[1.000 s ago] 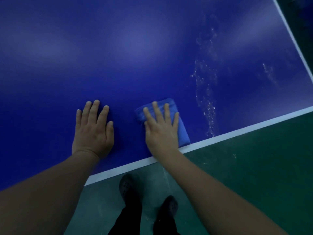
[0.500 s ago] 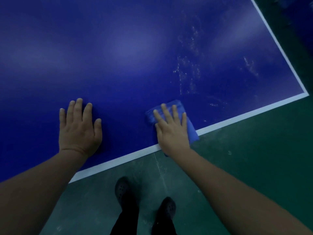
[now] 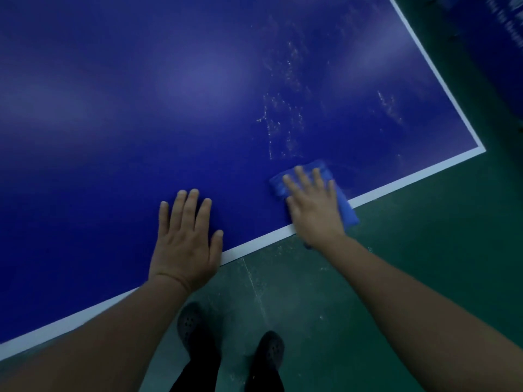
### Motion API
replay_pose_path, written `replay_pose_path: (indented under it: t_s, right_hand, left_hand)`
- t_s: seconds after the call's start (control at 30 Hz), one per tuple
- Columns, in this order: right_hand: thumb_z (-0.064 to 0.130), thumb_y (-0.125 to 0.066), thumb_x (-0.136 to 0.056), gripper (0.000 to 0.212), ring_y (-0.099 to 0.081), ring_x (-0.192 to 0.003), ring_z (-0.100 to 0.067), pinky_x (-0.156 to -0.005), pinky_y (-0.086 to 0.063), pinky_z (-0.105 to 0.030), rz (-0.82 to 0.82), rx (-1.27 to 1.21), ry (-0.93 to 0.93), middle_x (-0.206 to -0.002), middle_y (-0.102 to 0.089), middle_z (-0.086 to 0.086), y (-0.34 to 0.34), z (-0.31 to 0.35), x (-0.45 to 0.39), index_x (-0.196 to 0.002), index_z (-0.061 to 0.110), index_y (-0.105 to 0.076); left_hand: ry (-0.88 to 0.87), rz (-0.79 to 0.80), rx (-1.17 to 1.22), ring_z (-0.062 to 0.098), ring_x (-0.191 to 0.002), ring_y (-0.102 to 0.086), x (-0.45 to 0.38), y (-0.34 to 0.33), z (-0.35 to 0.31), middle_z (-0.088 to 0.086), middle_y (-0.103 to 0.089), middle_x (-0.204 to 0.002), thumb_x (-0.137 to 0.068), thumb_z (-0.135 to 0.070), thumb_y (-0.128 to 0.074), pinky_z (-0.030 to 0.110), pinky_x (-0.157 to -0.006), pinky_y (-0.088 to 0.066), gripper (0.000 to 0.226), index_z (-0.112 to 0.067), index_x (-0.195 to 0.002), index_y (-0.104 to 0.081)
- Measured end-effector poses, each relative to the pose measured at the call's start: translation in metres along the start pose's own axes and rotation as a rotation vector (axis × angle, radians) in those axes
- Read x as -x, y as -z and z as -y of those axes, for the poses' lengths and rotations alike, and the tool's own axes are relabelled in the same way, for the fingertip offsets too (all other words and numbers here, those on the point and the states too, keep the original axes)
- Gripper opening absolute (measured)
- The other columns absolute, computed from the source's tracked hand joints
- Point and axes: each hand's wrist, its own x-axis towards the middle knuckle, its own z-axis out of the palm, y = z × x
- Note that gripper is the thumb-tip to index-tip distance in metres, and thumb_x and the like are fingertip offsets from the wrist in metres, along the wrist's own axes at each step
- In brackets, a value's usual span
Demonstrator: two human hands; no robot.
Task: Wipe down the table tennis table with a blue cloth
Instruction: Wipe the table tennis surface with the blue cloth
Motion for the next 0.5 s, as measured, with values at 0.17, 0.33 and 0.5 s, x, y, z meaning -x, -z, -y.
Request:
replay_pose_path:
  t_s: [0.17,0.33,0.5]
  right_hand:
    - [0.038,-0.024,-0.106,0.053,-0.001,-0.153,-0.029,-0.122,0.000,-0.055,-0.027,-0.117,-0.430,-0.167,-0.008,0.000,0.016,-0.070,-0.012,-0.157,0.028,-0.020]
    - [0.032,-0.039,-0.102,0.051,-0.009,-0.152,-0.033,-0.121,-0.004,-0.054,-0.034,-0.055,-0.119,-0.164,-0.020,-0.003,-0.002,0.011,0.023,-0.152,0.026,-0.036]
    - [0.042,-0.021,-0.100,0.056,-0.003,-0.153,-0.030,-0.121,0.004,-0.050,-0.037,-0.083,0.101,-0.165,-0.014,0.000,-0.002,0.114,-0.028,-0.154,0.030,-0.028]
  left_hand:
    - [0.023,0.029,-0.032,0.034,-0.150,-0.016,0.000,0.000,-0.001,0.020,-0.028,-0.158,-0.094,-0.048,-0.026,0.057,-0.121,-0.007,0.069,-0.005,-0.147,-0.040]
    - [0.033,0.039,-0.028,0.035,-0.149,-0.020,-0.001,0.000,0.000,0.020,-0.032,-0.157,-0.094,-0.045,-0.029,0.061,-0.118,-0.016,0.067,-0.004,-0.145,-0.045]
    - [0.039,-0.060,0.015,0.035,-0.149,-0.019,-0.001,-0.004,0.003,0.021,-0.027,-0.158,-0.094,-0.041,-0.032,0.057,-0.120,-0.009,0.066,-0.001,-0.147,-0.038]
